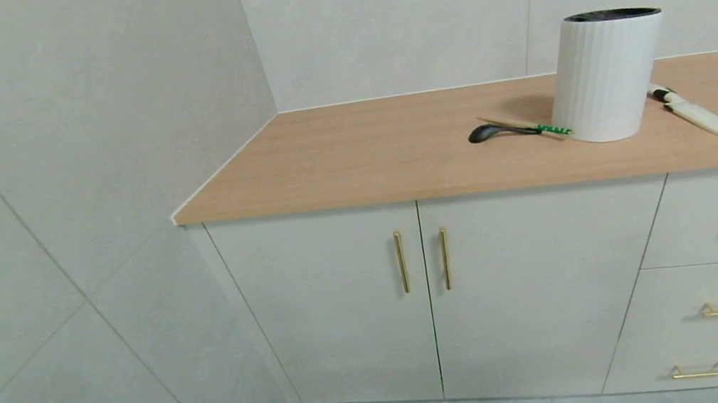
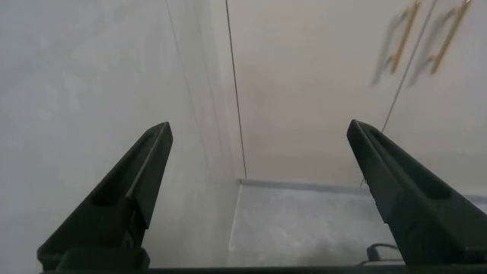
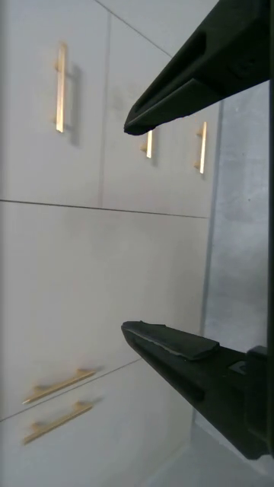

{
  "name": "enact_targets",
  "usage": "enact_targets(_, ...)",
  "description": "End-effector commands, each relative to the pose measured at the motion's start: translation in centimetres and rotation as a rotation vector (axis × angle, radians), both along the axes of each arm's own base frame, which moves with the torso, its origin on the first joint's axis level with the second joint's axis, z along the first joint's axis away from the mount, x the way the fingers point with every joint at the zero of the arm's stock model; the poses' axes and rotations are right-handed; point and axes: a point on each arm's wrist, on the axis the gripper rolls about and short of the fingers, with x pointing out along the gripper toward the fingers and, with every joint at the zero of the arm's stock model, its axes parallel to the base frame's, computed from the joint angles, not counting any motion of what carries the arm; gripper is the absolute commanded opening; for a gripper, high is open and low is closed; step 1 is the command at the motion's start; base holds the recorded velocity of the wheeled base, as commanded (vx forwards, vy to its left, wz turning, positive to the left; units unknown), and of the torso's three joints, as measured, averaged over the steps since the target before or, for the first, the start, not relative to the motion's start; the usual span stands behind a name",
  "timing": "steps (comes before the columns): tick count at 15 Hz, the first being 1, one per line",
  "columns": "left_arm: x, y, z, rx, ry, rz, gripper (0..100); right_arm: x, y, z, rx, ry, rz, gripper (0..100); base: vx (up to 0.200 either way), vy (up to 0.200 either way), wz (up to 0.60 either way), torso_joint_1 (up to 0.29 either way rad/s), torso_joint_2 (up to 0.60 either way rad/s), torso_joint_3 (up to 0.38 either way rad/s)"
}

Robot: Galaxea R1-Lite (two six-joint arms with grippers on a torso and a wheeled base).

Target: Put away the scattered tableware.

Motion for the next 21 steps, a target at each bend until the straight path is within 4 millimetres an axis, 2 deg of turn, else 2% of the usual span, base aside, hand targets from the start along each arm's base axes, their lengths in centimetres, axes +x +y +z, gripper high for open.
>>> enact_targets(1, 0.01, 0.0, 0.0, 0.0, 0.001, 0.0, 100, 0.0, 0.0, 0.0, 0.0, 0.0, -0.001, 100, 0.0, 0.0, 0.0, 0.046, -0.5, -0.222)
enact_targets(5, 0.01, 0.0, 0.0, -0.001, 0.001, 0.001, 100, 0.0, 0.0, 0.0, 0.0, 0.0, -0.001, 100, 0.0, 0.0, 0.0, 0.225, -0.27, -0.125)
enact_targets(9, 0.01, 0.0, 0.0, -0.004, 0.001, 0.001, 100, 0.0, 0.0, 0.0, 0.0, 0.0, -0.001, 100, 0.0, 0.0, 0.0, 0.044, -0.05, -0.023)
enact_targets(17, 0.01, 0.0, 0.0, -0.006, 0.001, 0.001, 100, 0.0, 0.0, 0.0, 0.0, 0.0, -0.001, 100, 0.0, 0.0, 0.0, 0.245, -0.46, -0.218)
enact_targets(21, 0.01, 0.0, -0.01, -0.006, 0.003, 0.001, 100, 0.0, 0.0, 0.0, 0.0, 0.0, -0.001, 100, 0.0, 0.0, 0.0, 0.089, -0.17, -0.077)
